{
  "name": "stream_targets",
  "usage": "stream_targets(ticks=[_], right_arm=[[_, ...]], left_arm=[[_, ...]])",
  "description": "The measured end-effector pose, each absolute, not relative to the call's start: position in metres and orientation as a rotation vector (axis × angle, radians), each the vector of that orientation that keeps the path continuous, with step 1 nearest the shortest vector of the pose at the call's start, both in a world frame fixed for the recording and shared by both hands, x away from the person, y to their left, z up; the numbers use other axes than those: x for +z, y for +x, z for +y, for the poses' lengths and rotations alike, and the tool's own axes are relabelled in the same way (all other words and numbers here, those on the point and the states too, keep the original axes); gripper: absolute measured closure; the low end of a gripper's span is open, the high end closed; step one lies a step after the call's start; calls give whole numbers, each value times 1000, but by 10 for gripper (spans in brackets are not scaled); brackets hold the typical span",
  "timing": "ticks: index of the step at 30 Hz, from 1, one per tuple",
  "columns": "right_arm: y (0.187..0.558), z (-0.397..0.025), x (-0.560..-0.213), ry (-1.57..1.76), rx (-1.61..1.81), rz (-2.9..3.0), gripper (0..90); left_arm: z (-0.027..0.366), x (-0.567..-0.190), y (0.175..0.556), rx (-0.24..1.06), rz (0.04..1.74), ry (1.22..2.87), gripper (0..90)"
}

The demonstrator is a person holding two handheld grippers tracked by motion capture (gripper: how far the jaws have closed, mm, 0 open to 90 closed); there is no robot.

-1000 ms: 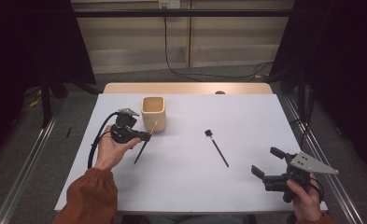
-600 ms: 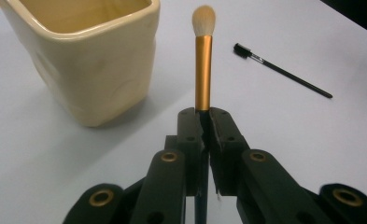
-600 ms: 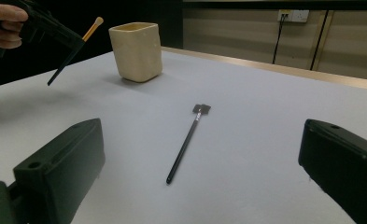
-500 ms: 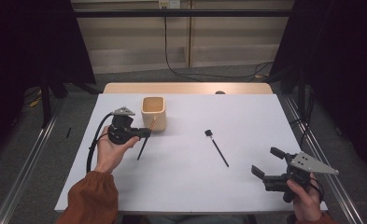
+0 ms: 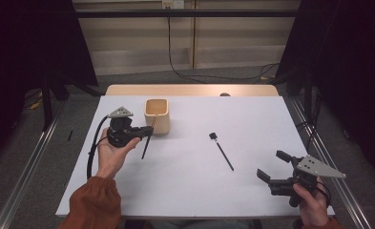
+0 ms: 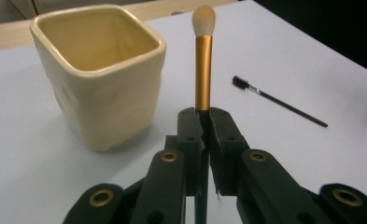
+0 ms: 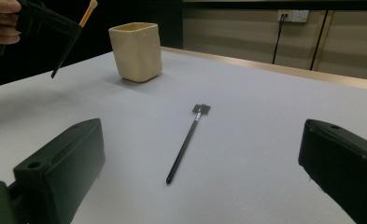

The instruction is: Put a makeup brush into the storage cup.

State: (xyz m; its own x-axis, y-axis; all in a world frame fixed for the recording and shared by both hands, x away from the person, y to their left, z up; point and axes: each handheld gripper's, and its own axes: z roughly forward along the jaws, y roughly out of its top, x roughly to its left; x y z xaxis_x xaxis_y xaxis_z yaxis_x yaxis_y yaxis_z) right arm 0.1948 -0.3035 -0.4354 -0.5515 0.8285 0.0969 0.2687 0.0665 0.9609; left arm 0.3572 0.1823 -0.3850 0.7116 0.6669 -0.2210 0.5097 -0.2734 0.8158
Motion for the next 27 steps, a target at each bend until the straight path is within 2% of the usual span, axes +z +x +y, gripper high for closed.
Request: stream_targets(ticks=[16, 27], right_arm=[[194, -303, -435, 1079, 1517, 1860, 0], [194, -303, -435, 1080, 1519, 1851, 0]], left_arm=[[193, -369, 352, 280, 860, 1786, 839], [193, -363, 351, 315, 850, 1771, 839]])
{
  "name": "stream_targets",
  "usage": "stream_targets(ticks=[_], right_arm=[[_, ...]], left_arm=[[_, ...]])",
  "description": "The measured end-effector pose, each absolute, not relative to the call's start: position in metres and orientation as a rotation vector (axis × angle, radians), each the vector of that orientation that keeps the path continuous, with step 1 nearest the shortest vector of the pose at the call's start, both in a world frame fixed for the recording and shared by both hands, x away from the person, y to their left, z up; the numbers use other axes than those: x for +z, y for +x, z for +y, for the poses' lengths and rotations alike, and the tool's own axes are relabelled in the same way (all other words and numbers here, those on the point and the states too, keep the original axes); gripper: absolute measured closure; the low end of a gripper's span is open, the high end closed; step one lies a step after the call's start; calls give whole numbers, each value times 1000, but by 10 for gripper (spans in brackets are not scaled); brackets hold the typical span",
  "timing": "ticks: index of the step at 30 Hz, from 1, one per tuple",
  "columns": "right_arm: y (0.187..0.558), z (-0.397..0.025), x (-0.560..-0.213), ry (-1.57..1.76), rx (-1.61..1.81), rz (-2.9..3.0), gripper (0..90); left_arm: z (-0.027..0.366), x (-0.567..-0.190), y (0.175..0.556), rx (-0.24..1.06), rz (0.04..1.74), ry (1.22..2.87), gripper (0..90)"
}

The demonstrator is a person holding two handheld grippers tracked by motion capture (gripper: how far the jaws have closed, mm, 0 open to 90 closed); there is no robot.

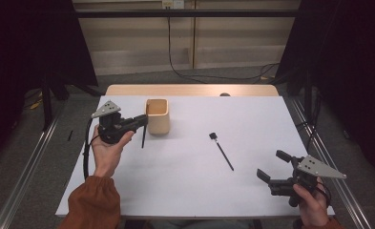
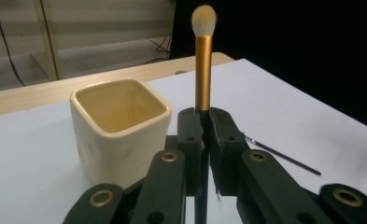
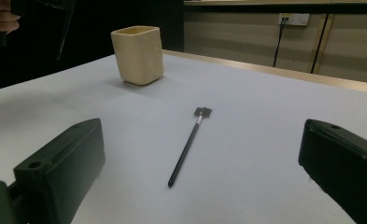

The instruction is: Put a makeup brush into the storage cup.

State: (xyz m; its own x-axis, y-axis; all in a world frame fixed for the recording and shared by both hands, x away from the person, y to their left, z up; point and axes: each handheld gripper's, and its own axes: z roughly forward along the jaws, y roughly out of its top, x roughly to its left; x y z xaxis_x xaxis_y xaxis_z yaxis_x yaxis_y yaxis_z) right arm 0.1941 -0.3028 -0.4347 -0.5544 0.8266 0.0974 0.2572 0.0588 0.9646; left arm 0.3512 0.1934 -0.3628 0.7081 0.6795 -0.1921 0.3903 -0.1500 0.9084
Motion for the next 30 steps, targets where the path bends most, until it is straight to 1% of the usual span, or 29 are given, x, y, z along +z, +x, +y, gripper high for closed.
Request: stream_targets(ticks=[3, 6, 12, 18, 30], right_arm=[[194, -303, -435, 1085, 1521, 1854, 0], [194, -303, -435, 1071, 1519, 1856, 0], [194, -303, -435, 1084, 1520, 1864, 0], [194, -303, -435, 1083, 1527, 1856, 0], [194, -303, -435, 1086, 1520, 1860, 0]], left_arm=[[191, -358, 352, 308, 841, 1748, 839], [189, -353, 353, 330, 830, 1750, 839], [184, -345, 353, 356, 765, 1756, 839], [177, -345, 357, 383, 740, 1754, 839], [174, -341, 373, 359, 773, 1692, 839]])
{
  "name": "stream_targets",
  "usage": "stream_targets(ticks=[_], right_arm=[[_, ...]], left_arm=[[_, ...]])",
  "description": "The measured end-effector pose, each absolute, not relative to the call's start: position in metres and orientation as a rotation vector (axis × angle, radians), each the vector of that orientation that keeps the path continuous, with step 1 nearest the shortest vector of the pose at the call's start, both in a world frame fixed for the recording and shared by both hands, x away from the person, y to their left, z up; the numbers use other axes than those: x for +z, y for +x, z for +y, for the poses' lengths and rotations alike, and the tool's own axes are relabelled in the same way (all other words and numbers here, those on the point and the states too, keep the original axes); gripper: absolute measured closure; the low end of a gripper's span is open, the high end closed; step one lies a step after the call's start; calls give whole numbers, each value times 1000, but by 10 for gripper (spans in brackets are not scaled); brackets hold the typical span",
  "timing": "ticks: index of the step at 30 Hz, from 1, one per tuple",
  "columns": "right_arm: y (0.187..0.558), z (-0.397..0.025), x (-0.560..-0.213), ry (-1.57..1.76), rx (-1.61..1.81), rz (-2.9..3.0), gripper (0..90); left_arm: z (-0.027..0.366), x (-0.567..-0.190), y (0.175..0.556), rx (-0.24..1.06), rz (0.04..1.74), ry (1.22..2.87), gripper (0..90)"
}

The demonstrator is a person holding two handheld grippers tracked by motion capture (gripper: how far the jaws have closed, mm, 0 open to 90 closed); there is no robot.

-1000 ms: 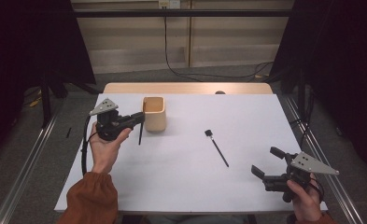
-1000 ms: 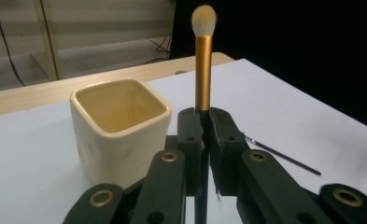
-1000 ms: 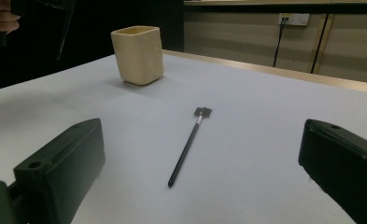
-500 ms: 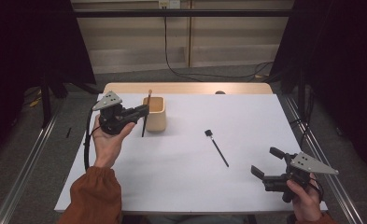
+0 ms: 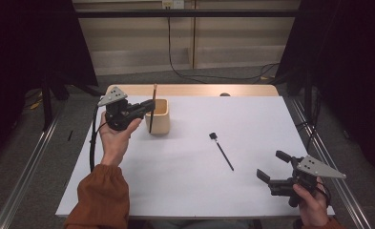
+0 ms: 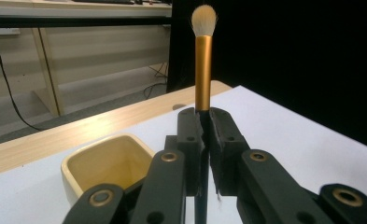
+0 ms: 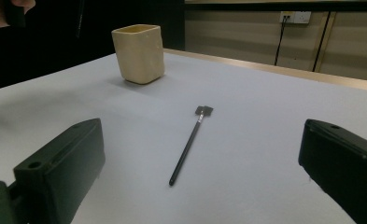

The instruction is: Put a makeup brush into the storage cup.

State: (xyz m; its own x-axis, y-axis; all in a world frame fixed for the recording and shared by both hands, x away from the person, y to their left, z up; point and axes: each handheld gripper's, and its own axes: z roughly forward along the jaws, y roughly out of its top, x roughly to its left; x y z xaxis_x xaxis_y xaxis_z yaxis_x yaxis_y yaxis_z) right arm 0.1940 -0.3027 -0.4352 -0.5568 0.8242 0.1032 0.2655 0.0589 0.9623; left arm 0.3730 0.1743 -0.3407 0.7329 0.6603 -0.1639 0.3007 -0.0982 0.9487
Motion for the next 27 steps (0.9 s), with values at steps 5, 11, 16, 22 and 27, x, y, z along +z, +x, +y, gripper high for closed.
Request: stream_targets(ticks=[5, 11, 16, 22, 27], right_arm=[[194, -303, -435, 1082, 1519, 1860, 0], [194, -303, -435, 1082, 1524, 1861, 0], [194, -304, -435, 1082, 1523, 1861, 1], [194, -303, -435, 1072, 1529, 1864, 0], [193, -304, -435, 1079, 1533, 1858, 0]], left_arm=[[171, -340, 375, 354, 786, 1696, 838], [167, -335, 380, 343, 781, 1688, 839], [170, -326, 386, 356, 799, 1686, 839], [168, -318, 395, 397, 787, 1681, 838], [165, -315, 406, 421, 780, 1683, 838]])
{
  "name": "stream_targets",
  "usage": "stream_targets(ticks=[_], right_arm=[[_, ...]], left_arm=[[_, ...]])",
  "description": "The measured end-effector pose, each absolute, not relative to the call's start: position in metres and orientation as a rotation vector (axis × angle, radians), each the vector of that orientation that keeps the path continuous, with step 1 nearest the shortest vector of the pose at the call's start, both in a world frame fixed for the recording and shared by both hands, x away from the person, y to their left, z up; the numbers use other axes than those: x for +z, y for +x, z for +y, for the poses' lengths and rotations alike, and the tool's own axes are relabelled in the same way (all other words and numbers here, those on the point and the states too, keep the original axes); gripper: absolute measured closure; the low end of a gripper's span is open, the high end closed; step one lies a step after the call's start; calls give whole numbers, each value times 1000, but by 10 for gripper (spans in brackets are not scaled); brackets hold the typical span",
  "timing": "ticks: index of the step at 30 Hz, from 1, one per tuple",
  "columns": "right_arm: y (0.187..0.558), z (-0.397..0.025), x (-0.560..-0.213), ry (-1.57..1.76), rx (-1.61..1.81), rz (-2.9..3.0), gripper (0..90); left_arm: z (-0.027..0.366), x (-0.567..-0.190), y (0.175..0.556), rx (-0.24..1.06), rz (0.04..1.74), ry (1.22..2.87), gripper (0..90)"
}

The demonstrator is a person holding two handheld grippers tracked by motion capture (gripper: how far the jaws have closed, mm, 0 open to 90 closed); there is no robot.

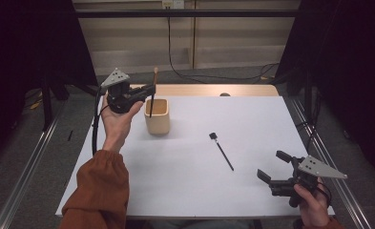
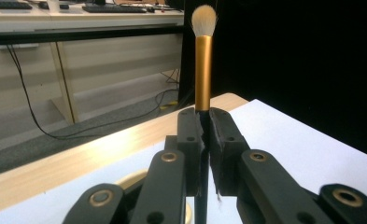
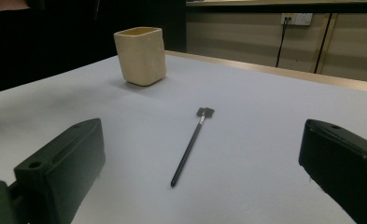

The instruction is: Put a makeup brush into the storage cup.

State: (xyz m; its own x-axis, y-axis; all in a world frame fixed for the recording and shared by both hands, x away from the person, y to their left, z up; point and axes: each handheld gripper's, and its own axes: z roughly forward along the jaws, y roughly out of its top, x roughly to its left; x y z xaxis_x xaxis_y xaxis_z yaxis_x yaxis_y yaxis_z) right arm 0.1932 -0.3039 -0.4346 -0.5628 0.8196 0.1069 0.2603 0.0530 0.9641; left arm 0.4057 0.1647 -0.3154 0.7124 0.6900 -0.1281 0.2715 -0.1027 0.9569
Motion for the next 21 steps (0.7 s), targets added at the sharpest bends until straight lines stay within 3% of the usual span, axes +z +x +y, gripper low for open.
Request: stream_targets(ticks=[21], right_arm=[[193, -304, -435, 1084, 1537, 1864, 0]], left_arm=[[156, -304, 429, 431, 778, 1658, 838]])
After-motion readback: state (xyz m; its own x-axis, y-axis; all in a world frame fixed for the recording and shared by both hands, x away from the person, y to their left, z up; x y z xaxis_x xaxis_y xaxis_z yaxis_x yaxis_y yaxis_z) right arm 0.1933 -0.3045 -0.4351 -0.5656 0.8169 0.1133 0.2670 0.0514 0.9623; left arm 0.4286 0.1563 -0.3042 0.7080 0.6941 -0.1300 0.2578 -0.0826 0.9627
